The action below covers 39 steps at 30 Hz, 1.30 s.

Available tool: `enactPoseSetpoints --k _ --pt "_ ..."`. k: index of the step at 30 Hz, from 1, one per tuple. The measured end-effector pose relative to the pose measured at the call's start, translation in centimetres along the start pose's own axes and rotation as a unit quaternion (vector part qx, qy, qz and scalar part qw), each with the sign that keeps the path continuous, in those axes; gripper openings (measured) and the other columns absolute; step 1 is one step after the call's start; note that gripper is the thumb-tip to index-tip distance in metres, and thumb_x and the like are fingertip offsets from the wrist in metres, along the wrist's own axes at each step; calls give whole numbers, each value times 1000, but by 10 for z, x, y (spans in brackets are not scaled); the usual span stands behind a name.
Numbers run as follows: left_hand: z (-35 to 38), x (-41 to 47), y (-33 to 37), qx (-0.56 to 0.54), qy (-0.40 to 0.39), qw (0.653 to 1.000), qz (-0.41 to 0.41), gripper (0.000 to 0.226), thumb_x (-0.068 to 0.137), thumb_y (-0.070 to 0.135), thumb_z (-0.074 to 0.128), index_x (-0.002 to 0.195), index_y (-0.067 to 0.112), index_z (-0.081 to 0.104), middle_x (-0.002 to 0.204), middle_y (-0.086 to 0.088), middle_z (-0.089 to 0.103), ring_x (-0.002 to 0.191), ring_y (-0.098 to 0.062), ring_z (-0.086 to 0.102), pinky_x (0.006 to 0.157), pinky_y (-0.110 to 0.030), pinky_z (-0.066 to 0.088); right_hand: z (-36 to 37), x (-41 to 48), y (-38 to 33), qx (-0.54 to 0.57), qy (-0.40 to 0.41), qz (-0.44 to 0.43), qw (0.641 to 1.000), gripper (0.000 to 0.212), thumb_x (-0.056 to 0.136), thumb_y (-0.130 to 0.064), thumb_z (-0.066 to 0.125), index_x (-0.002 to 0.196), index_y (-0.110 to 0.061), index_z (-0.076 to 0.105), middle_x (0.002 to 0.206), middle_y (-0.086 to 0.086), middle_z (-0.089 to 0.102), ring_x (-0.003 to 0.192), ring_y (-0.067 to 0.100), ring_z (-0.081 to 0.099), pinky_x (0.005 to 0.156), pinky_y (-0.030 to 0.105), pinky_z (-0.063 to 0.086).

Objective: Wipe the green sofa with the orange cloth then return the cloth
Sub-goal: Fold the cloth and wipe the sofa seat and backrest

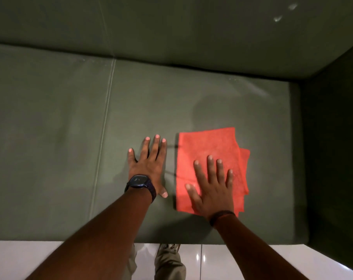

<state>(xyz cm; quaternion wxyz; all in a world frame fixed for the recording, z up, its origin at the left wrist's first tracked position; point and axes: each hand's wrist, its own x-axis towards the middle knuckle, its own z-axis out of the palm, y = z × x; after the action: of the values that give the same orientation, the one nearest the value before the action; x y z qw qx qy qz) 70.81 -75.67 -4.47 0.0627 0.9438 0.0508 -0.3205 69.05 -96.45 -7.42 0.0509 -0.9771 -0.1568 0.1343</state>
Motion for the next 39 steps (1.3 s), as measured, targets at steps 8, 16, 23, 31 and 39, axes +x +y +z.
enactPoseSetpoints --k 8,16,23,31,39 --pt "4 1 -4 -15 25 999 15 156 37 62 83 137 24 -30 152 3 -26 138 -24 -24 108 -63 -3 -15 17 44 -18 10 53 998 76 78 -68 35 145 -36 20 156 12 19 142 33 14 110 60 11" --pt "8 5 -6 -23 26 999 16 156 38 65 81 135 25 -34 151 3 -30 137 -22 -27 107 -63 -5 -6 -10 36 -46 -17 -78 996 75 80 -74 31 145 -38 18 155 5 15 143 30 12 110 62 15" --pt "18 -16 -4 -75 40 996 -2 133 58 55 78 140 29 -23 153 0 -24 139 -27 -21 109 -61 -1 -10 2 -27 4 -25 146 989 78 78 -71 34 144 -32 23 154 16 21 140 41 13 105 67 15" --pt "37 -75 20 -290 204 933 -64 41 51 50 58 84 26 63 99 -2 63 92 -31 56 74 -42 43 -72 70 -42 -42 16 -57 997 51 72 -33 68 121 -26 58 124 15 58 118 41 49 90 56 40" --pt "28 -58 32 -301 79 939 -147 32 39 37 85 50 22 60 68 -2 60 64 -30 54 55 -39 49 -96 137 -68 -225 -158 -326 904 24 66 -24 75 89 -23 70 115 12 59 123 36 45 106 68 14"
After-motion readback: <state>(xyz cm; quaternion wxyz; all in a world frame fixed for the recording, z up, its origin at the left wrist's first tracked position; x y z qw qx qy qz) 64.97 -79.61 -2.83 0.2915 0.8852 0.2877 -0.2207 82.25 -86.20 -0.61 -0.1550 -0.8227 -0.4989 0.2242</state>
